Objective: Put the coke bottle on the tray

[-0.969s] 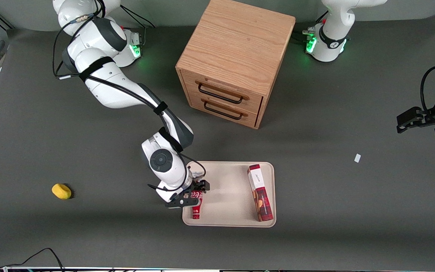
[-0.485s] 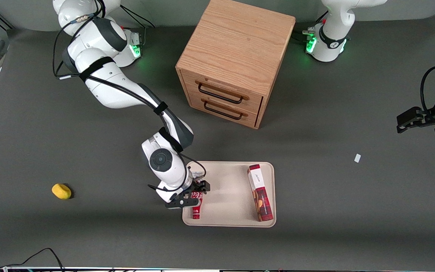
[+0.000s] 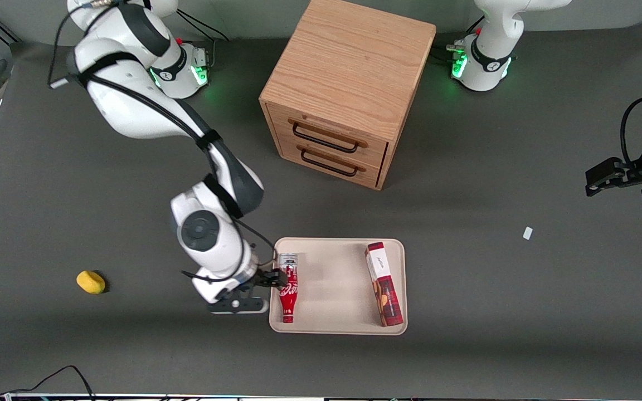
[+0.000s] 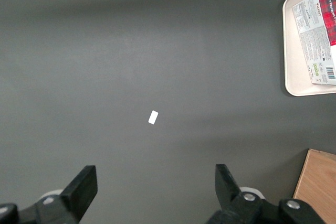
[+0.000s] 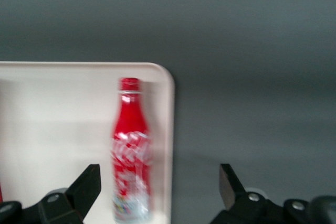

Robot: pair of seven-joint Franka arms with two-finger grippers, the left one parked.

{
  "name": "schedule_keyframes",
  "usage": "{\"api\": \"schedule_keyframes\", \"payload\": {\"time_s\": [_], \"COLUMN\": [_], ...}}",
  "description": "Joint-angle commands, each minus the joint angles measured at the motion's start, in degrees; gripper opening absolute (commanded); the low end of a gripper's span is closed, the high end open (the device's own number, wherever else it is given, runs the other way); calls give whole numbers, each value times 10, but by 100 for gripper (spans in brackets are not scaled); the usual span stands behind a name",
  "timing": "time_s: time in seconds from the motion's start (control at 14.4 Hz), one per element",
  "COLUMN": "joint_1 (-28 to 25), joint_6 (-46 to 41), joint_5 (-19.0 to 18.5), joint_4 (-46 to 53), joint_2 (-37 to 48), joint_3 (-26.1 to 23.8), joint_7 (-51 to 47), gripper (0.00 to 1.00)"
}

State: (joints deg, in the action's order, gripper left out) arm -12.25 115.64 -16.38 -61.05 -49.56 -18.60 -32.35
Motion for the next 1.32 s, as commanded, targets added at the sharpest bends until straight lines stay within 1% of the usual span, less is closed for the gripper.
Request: {"api": "schedule_keyframes", "payload": {"time_s": [0.0, 0.07, 0.14, 0.21, 0.28, 0.42, 0.55, 0.62, 0.76, 0.9, 1.04, 1.25], "joint_1": [69, 94, 107, 110, 110, 111, 111, 111, 111, 110, 110, 104], "joint_6": [-29, -29, -37, -41, -41, -46, -73, -95, -135, -147, -148, -147], "joint_5": [42, 86, 124, 143, 149, 161, 177, 181, 184, 182, 183, 186], "joint_4": [-145, -187, -220, -261, -309, -388, -434, -438, -435, -433, -430, -421], "joint_2": [135, 180, 222, 268, 316, 403, 471, 493, 531, 563, 569, 565], "joint_3": [-13, -13, -3, 20, 50, 86, 123, 136, 159, 172, 181, 182], "joint_7": [35, 67, 101, 124, 141, 176, 195, 204, 222, 260, 285, 275], "gripper": [100, 100, 100, 100, 100, 100, 100, 100, 100, 100, 100, 100]}}
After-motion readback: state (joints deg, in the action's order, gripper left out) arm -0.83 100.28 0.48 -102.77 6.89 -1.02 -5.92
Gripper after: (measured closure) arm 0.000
